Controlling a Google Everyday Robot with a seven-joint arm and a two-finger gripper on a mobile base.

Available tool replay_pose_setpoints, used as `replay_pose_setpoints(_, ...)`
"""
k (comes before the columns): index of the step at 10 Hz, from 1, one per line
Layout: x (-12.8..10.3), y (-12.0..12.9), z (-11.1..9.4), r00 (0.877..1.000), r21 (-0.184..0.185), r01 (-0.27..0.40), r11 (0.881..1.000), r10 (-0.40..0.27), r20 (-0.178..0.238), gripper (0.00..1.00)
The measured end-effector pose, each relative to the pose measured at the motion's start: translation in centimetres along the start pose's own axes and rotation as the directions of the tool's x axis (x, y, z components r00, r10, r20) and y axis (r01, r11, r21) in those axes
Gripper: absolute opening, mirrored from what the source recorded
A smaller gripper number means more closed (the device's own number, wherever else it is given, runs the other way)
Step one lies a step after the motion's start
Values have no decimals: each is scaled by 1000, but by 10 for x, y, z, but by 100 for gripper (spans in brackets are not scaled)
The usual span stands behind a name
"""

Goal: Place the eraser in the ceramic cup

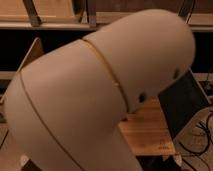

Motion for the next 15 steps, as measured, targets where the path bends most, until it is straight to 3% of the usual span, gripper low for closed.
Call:
replay_pose_setpoints(1,2,4,-4,997,-22,-80,997,80,17,80)
replay_pose_setpoints(2,-3,9,-9,982,-60,-180,982,183,51,80)
replay_pose_setpoints(4,-18,20,-18,932,-154,-329,932,346,105,80)
replay_pose_setpoints(5,-23,23,-20,916,-181,-362,915,385,116,80)
replay_pose_setpoints(6,-27,24,-21,912,-188,-367,911,393,121,80)
replay_pose_setpoints(9,-26,28,-19,913,-194,-366,910,392,113,80)
replay_pose_setpoints(10,-28,42,-15,919,-218,-354,909,382,97,80)
replay_pose_setpoints(12,-48,104,-5,948,-333,-273,903,312,68,80)
replay_pose_setpoints(14,-68,140,-4,966,-397,-199,896,248,76,80)
replay_pose_setpoints(15,-71,144,-4,968,-404,-186,896,238,81,80)
